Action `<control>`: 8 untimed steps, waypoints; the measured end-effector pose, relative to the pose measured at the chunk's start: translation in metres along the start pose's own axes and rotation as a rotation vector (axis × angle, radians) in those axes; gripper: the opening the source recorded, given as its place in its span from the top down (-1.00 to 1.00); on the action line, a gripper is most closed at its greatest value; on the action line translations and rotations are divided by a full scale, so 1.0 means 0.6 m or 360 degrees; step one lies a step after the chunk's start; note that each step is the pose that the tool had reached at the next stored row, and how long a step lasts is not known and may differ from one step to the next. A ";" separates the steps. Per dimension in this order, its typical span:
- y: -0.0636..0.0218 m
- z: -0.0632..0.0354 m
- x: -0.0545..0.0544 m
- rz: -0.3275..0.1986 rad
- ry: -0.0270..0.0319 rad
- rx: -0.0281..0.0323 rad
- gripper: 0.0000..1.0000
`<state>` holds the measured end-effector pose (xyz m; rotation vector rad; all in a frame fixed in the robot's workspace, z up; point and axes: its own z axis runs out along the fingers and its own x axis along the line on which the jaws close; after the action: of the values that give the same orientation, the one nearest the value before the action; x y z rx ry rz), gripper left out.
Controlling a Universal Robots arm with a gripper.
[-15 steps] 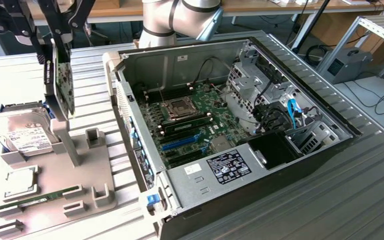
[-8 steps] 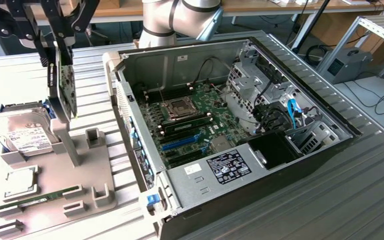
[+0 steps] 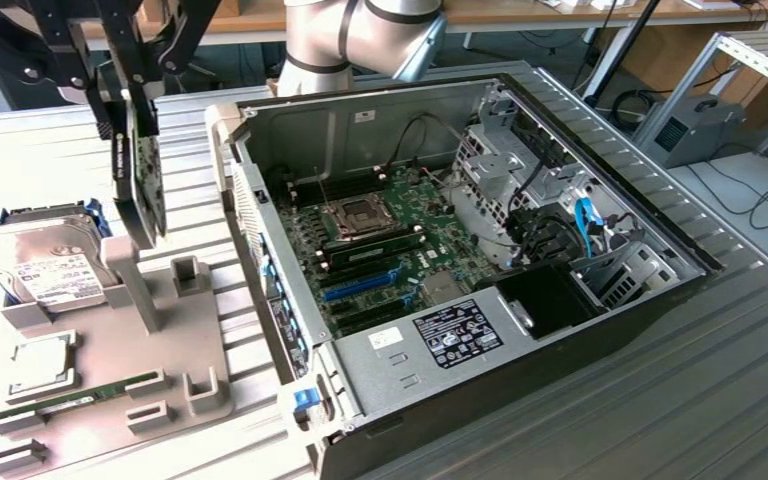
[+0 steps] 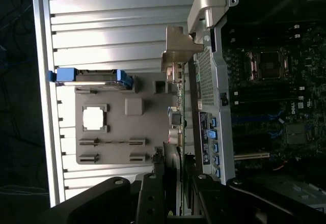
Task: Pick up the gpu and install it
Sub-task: 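Pick up the gpu and move the gpu toward the slot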
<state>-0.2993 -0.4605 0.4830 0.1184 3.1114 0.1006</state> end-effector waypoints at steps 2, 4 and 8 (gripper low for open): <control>0.000 0.003 -0.003 0.0000 0.00001 0.00004 0.48; 0.000 0.006 -0.009 0.0000 -0.00001 0.00003 0.48; 0.001 0.011 -0.017 0.0000 0.00000 0.00013 0.48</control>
<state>-0.2887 -0.4605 0.4769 0.1184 3.1115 0.0993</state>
